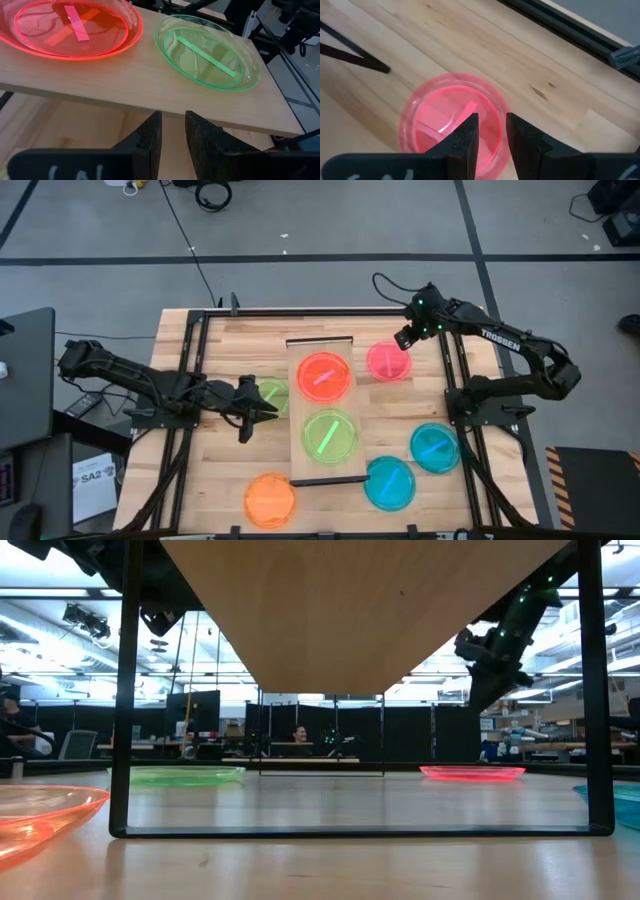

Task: Place and stack plates onto a shelf
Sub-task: Stack the pink plate on top of the green plate on the shelf

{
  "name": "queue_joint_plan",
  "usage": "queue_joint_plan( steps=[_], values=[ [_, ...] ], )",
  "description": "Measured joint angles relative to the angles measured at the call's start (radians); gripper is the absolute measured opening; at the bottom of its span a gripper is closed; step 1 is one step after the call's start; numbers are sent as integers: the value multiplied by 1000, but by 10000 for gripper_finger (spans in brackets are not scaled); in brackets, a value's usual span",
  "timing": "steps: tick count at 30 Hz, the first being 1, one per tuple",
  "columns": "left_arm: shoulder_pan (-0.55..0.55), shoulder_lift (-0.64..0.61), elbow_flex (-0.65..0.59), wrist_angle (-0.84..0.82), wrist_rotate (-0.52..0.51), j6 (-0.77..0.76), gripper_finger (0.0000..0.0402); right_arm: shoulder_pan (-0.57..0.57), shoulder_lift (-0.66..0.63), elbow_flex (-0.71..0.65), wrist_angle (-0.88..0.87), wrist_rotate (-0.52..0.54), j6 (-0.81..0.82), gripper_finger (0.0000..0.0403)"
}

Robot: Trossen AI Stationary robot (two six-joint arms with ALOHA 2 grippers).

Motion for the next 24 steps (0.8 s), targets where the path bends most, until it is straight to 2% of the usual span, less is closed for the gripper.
queue_joint_plan(
  steps=[11,18,24],
  values=[
    [0,0,0,0,0,0,91,-68,199,0,58,-11,-59,105],
    [0,0,0,0,0,0,91,-89,309,0,84,-123,-117,105],
    [0,0,0,0,0,-2,91,-98,371,0,111,-107,-132,105]
  ],
)
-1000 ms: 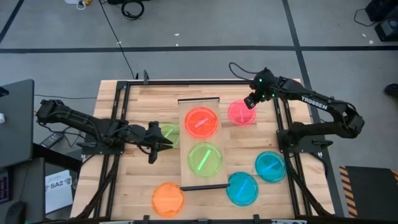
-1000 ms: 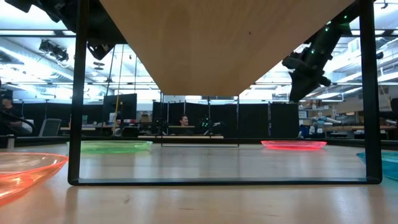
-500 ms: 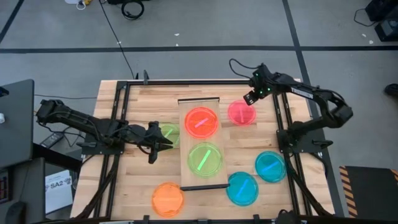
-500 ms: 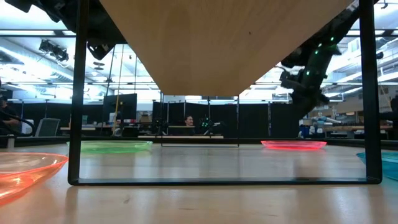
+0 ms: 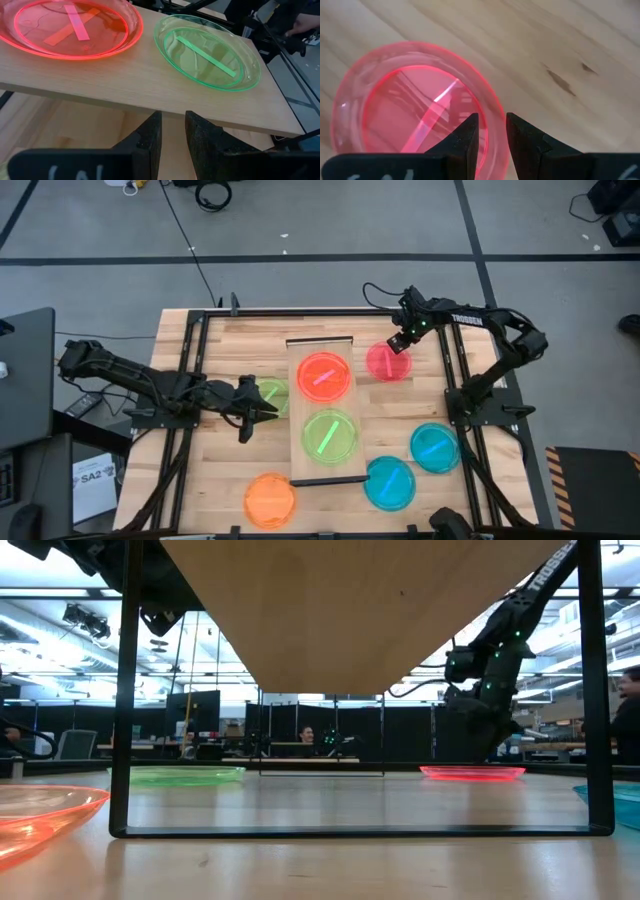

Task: Place and stack plates onto a shelf
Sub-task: Stack the pink plate on top of the green plate on the shelf

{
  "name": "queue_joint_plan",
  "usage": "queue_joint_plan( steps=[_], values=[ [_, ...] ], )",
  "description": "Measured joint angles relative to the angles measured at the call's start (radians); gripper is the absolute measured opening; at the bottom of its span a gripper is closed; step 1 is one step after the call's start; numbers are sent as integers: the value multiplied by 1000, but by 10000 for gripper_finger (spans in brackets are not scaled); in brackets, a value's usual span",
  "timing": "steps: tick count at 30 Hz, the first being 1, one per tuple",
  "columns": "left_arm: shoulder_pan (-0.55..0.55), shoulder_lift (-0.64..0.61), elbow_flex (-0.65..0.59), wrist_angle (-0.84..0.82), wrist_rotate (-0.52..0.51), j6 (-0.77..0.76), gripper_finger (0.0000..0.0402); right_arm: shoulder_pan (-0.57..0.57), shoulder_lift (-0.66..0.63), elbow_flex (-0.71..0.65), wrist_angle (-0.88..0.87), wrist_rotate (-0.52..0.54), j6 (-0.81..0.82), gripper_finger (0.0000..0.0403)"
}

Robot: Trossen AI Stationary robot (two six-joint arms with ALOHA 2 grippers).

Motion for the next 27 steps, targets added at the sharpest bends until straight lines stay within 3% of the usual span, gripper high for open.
queue_joint_plan(
  steps=[27],
  values=[
    [0,0,0,0,0,-1,91,-6,89,2,50,-23,-2,96]
  ],
)
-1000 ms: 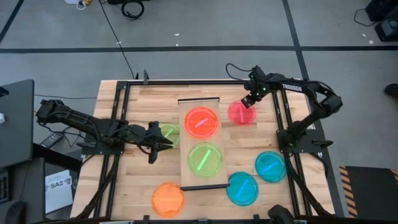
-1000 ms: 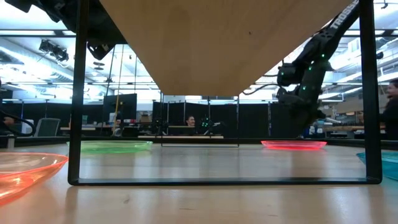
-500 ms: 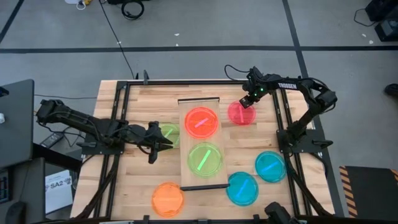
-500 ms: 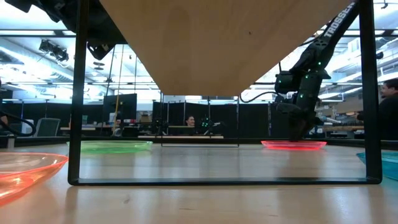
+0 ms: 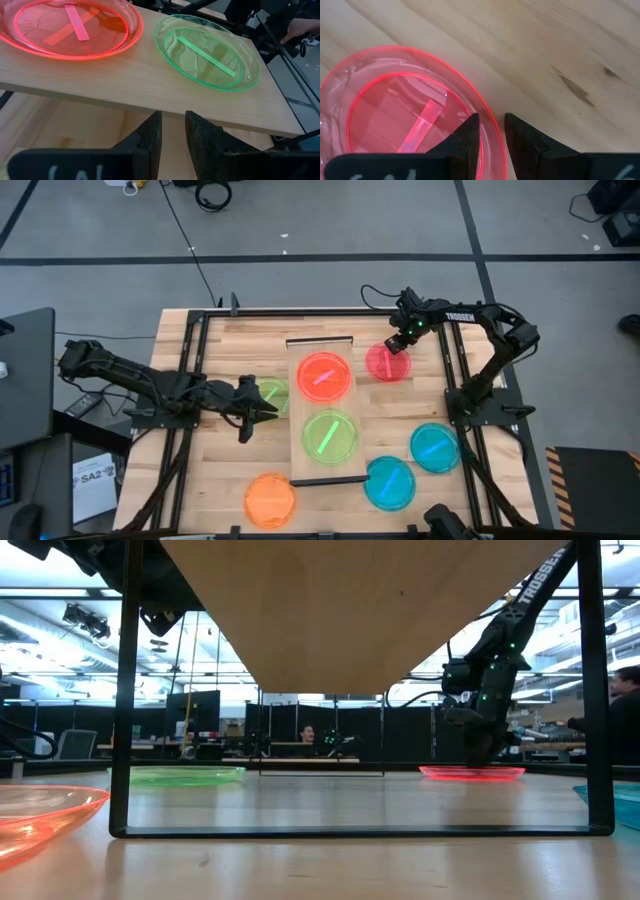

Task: Place and stack plates onto a shelf
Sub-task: Stack the pink plate on top of the green plate on the shelf

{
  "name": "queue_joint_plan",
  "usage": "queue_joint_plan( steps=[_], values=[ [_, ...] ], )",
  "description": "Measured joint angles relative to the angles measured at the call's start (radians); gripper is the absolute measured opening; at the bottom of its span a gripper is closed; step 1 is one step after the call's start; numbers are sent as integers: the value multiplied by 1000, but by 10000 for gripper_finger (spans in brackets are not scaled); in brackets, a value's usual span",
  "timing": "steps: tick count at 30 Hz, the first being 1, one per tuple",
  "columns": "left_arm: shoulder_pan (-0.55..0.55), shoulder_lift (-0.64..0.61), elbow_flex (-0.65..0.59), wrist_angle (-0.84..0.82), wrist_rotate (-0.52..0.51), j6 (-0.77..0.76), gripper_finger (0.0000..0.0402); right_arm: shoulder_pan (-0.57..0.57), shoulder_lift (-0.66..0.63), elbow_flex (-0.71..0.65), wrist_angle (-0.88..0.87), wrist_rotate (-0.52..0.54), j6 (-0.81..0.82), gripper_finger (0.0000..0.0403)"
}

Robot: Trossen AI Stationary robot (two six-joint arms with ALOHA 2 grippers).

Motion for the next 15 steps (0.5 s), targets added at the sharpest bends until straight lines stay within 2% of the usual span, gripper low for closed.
queue_joint_plan(
  steps=[11,15],
  values=[
    [0,0,0,0,0,0,91,0,1,-1,2,12,-5,11],
    [0,0,0,0,0,0,91,0,1,-1,1,14,-13,10]
  ],
)
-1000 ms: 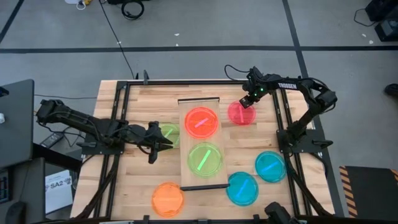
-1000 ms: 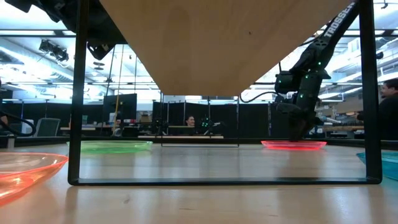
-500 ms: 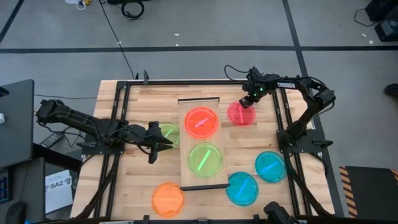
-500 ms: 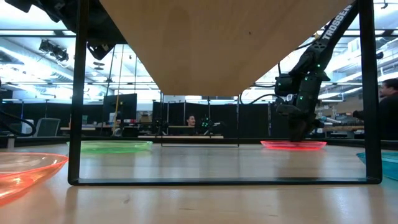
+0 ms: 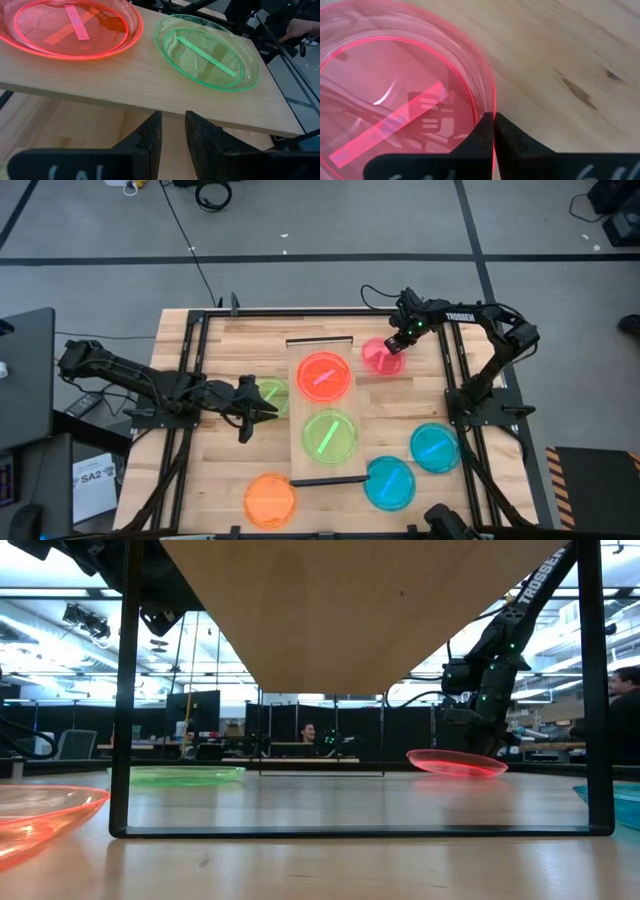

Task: Place and stack plates onto a shelf
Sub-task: Stack the pink plate on top of the green plate on the shelf

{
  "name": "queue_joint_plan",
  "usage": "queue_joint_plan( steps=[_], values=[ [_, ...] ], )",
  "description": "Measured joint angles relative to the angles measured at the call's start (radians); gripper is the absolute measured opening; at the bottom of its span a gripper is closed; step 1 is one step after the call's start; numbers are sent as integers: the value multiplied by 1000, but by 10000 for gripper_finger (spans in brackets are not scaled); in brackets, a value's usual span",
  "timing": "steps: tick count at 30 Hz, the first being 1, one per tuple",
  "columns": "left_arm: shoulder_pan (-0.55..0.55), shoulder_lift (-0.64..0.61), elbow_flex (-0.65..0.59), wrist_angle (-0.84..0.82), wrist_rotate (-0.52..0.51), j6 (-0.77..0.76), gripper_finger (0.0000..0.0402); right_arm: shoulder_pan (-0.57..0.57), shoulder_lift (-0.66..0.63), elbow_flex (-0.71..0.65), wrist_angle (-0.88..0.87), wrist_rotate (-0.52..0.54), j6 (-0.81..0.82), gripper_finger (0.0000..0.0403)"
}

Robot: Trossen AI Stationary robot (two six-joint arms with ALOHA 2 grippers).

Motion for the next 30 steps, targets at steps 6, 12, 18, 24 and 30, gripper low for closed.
queue_joint_plan(
  steps=[6,12,18,24,30],
  values=[
    [0,0,0,0,0,0,91,0,0,0,-2,0,-2,8],
    [0,0,0,0,0,0,91,0,-5,-1,-6,-14,-3,7],
    [0,0,0,0,0,0,91,-1,-67,-5,-36,-10,-11,7],
    [0,0,0,0,0,0,91,-9,-164,-4,-57,-4,-7,6],
    [0,0,0,0,0,0,91,-23,-280,-3,-81,13,-3,6]
  ],
)
